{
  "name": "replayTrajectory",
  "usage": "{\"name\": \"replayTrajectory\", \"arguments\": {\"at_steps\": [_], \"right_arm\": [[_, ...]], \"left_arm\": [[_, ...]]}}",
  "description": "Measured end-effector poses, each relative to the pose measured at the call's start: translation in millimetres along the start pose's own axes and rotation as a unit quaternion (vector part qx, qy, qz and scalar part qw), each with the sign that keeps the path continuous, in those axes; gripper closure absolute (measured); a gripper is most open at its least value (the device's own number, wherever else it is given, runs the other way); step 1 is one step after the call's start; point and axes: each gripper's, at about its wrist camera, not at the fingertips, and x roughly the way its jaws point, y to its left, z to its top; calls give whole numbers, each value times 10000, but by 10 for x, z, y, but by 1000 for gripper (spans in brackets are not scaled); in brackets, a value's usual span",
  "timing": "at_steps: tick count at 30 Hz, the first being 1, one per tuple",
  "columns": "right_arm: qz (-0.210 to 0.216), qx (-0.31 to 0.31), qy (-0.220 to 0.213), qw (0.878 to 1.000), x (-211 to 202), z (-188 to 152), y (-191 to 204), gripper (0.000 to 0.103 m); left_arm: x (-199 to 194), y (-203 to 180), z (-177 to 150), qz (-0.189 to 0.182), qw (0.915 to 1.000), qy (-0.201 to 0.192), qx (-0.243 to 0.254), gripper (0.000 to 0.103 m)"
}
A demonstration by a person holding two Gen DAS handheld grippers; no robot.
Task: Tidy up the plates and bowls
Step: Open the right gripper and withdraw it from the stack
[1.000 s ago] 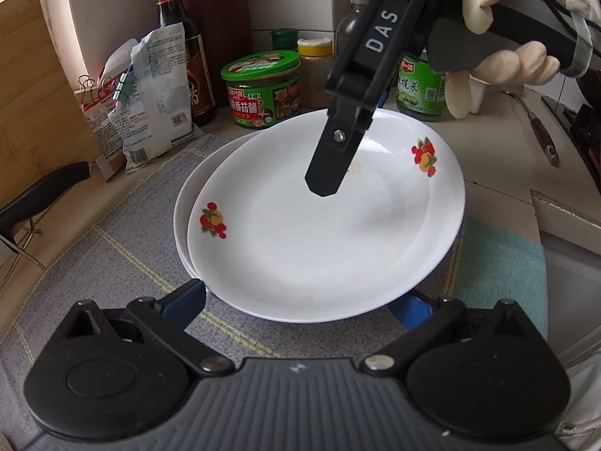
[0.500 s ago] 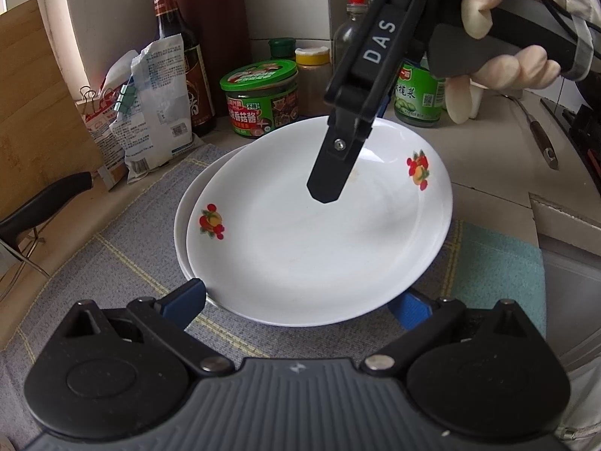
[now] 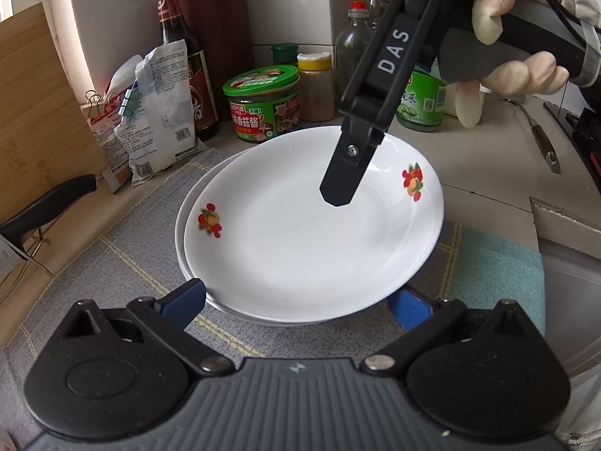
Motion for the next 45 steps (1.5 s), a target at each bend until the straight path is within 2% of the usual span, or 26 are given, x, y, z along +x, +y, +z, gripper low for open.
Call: {"name": "replayTrajectory", "arguments": {"at_steps": [4, 12, 14, 19, 26, 31, 35, 38, 41, 45], "right_arm": [[-28, -33, -5, 10000, -6, -23, 15, 0], [-132, -175, -132, 9997, -39, -55, 70, 0], [-120, -267, -303, 9991, -80, -69, 113, 0], [-628, -620, -754, 9932, -126, -105, 262, 0], [-661, -583, -1150, 9894, -124, -175, 377, 0], [-790, -636, -1613, 9817, -132, -217, 515, 0], [-826, -735, -1957, 9744, -86, -279, 730, 0], [-834, -679, -2054, 9728, -23, -313, 953, 0], [-742, -567, -2133, 9725, 28, -349, 1206, 0], [-696, -392, -2177, 9727, 110, -400, 1570, 0]], "left_arm": [[20, -12, -3, 104, 9999, 12, -33, 1], [35, 62, -29, -82, 9990, 67, -442, 1], [27, 51, -34, -64, 9989, 26, -464, 1], [-43, 11, -48, 77, 9988, -53, -478, 1], [-254, 60, -119, 382, 9964, -157, -734, 1], [-498, 154, -232, 836, 9892, -274, -1170, 1], [-770, 255, -419, 1280, 9782, -339, -1600, 1], [-986, 312, -635, 1573, 9699, -423, -1811, 1], [-1174, 378, -872, 1684, 9638, -416, -2023, 1], [-1475, 462, -1191, 1624, 9629, -396, -2118, 1]]}}
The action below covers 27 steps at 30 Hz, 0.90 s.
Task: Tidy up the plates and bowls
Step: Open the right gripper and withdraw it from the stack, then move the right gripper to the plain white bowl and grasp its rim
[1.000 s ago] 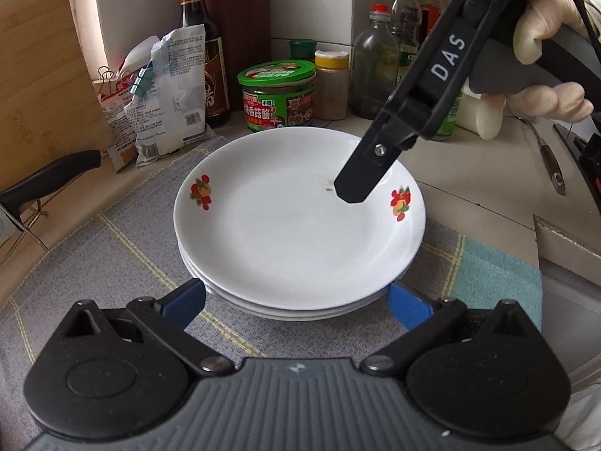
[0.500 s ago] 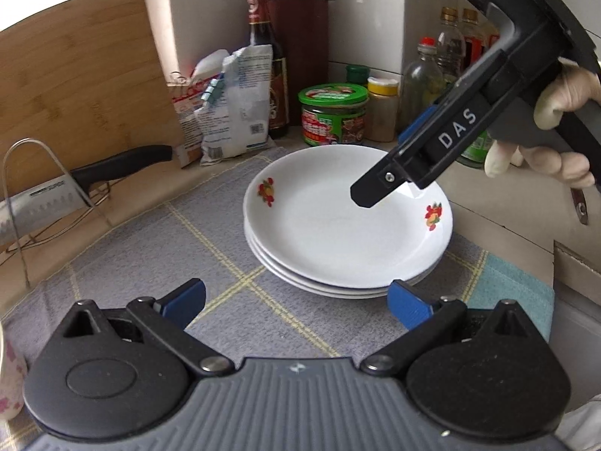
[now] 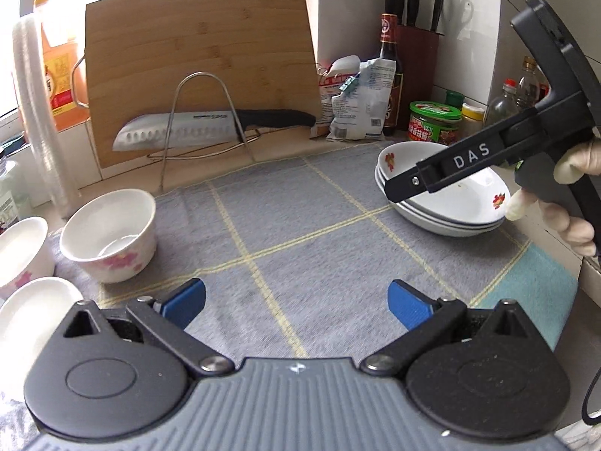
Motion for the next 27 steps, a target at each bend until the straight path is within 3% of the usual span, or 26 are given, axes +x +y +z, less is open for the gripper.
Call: {"name": "replayTrajectory", "arguments": {"at_steps": [5, 13, 19, 27], "right_arm": [[68, -38, 51, 10000, 6, -54, 542, 0], [534, -259, 99, 9982, 50, -4, 1293, 0], [617, -499, 152, 9967, 102, 37, 1646, 0], [631, -780, 206, 9947, 137, 92, 1891, 0]], "left_arm": [[-366, 344, -253, 134, 9999, -62, 39, 1], [-701, 949, -645, 581, 9982, 18, -174, 1], [-691, 1307, -879, 852, 9955, 194, -357, 1], [-493, 1525, -1026, 720, 9950, 460, -509, 1]]}}
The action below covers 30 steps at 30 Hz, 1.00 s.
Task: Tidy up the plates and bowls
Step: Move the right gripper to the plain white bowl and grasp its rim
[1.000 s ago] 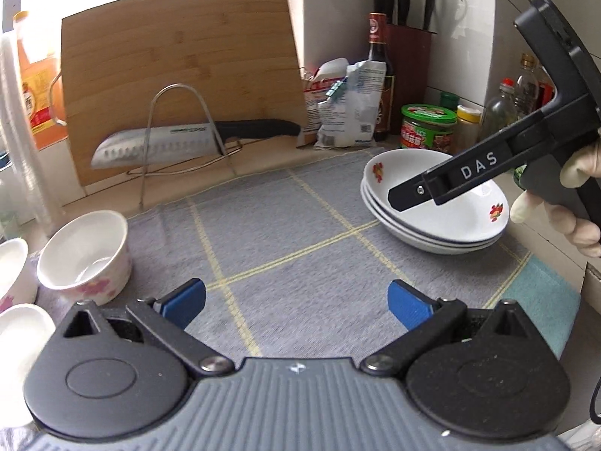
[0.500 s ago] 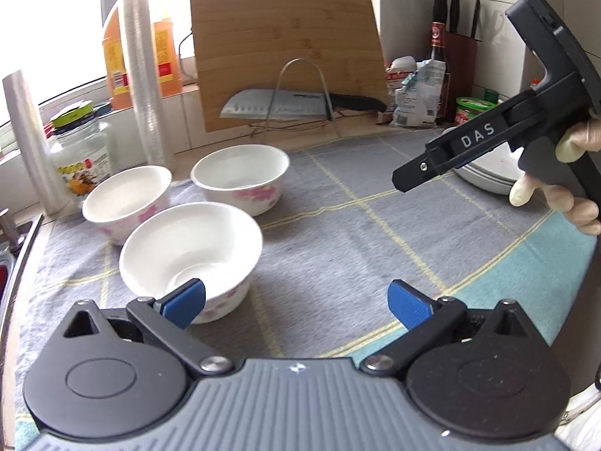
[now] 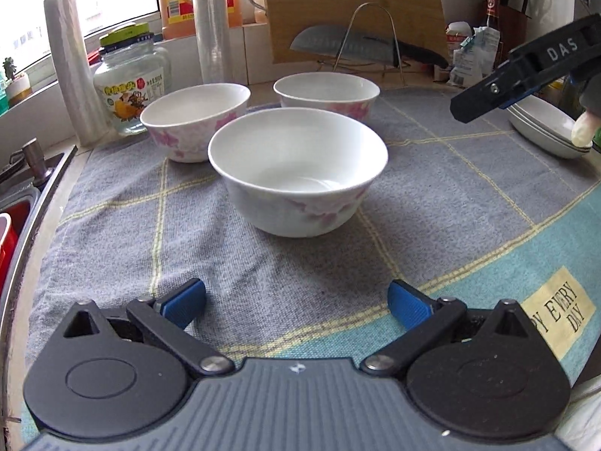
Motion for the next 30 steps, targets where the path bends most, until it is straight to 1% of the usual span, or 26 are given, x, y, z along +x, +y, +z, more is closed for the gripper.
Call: {"name": "replayTrajectory", "arguments": {"at_steps": [1, 4, 11, 20, 25, 30], "right_arm": [[4, -44, 22, 10000, 13, 4, 19, 0], [43, -133, 86, 9999, 54, 20, 69, 0], [316, -331, 296, 9985, 216, 64, 236, 0], [926, -472, 469, 9935, 368, 184, 473, 0], [1075, -636, 497, 9909, 436, 248, 607, 0], [1192, -580, 558, 9896, 540, 324, 637, 0]], "left_arm": [[3, 24, -3, -35, 10000, -24, -66, 1], [13, 18, -24, -45, 9998, -166, -19, 0], [27, 27, -50, -61, 9991, -410, -13, 0], [51, 48, 65, -6, 9986, -524, 6, 1], [-6, 61, 163, 13, 9975, -702, 110, 1], [31, 87, 212, -38, 9972, -715, 224, 3]]}}
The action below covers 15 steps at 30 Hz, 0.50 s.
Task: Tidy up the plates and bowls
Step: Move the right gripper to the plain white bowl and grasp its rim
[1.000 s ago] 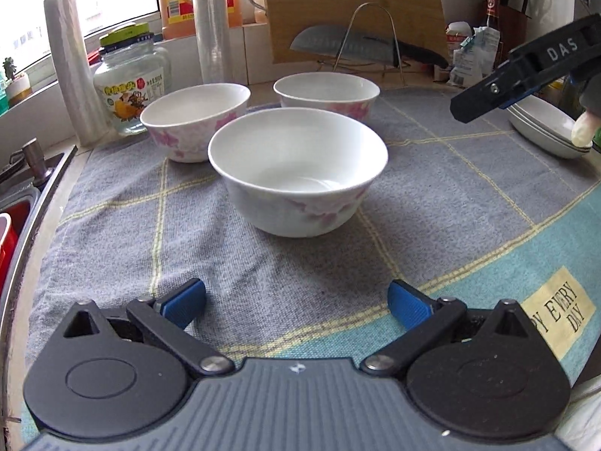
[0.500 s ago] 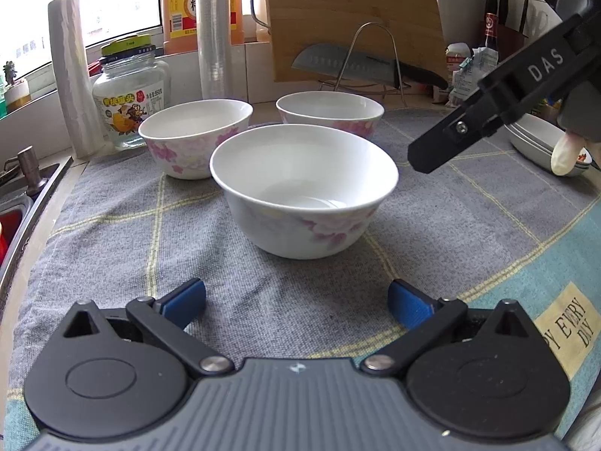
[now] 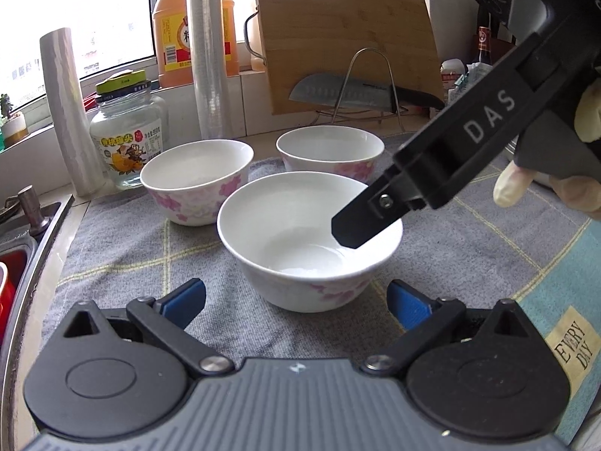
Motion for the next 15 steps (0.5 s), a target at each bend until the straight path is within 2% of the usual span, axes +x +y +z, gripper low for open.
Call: {"name": "replayTrajectory", "arguments": {"at_steps": [6, 8, 15], "right_arm": [[197, -40, 17, 9998, 64, 63, -6, 0], [275, -39, 23, 9996, 84, 82, -3, 0], [465, -155, 13, 9988, 132, 130, 39, 2]], "left_arm": [[35, 20, 36, -141, 9998, 6, 132, 11], [45, 15, 51, -170, 9997, -10, 171, 17], [71, 1, 71, -278, 9993, -38, 235, 18]]}}
